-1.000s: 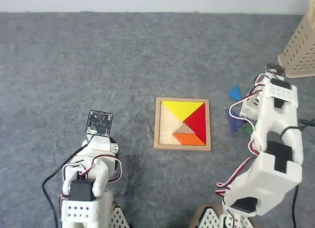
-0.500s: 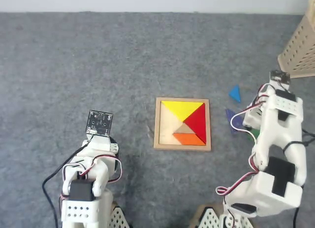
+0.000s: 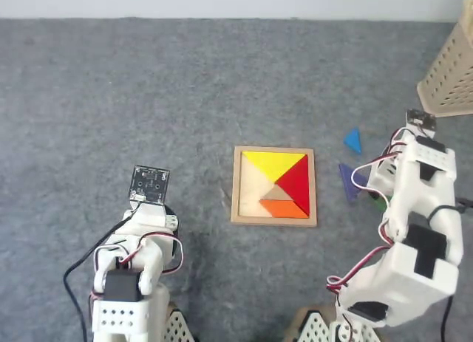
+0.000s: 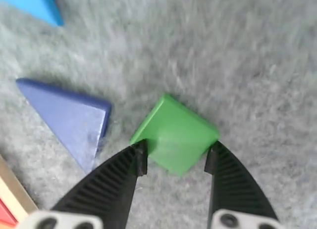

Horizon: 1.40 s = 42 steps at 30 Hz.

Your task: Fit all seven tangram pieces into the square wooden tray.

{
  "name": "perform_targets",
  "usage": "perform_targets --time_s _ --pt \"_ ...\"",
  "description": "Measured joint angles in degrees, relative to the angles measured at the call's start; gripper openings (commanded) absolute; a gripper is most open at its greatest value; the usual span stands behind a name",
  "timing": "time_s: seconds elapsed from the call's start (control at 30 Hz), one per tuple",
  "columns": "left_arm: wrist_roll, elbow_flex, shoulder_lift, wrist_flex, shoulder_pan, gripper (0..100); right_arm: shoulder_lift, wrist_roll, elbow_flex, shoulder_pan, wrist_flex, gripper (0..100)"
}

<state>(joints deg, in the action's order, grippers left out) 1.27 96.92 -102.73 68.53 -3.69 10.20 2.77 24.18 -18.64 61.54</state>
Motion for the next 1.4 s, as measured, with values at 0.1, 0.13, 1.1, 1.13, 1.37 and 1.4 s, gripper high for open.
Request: perform_targets --time_s 0.1,0.13,1.1,1.13,1.37,1.4 --pt "0.0 0.0 0.0 0.0 0.0 1 1.1 0.0 -1.0 0.0 0.1 18.0" --pt "0.0 0.0 0.0 0.0 0.0 1 1.2 0.0 -1.1 0.0 0.1 15.7" --pt "0.0 0.0 0.0 0.0 0.0 1 -15.5 -0.1 13.4 -0.2 -2.8 8.0" --pt "0.0 0.0 0.0 0.0 0.0 1 -17.6 -0.1 14.6 -0.2 -3.4 8.0" --pt "0.0 0.0 0.0 0.0 0.0 1 -29.8 -0.1 21.7 3.9 -4.4 8.0" --pt "0.0 0.0 0.0 0.0 0.0 1 -31.4 -0.1 22.6 5.3 -4.4 8.0"
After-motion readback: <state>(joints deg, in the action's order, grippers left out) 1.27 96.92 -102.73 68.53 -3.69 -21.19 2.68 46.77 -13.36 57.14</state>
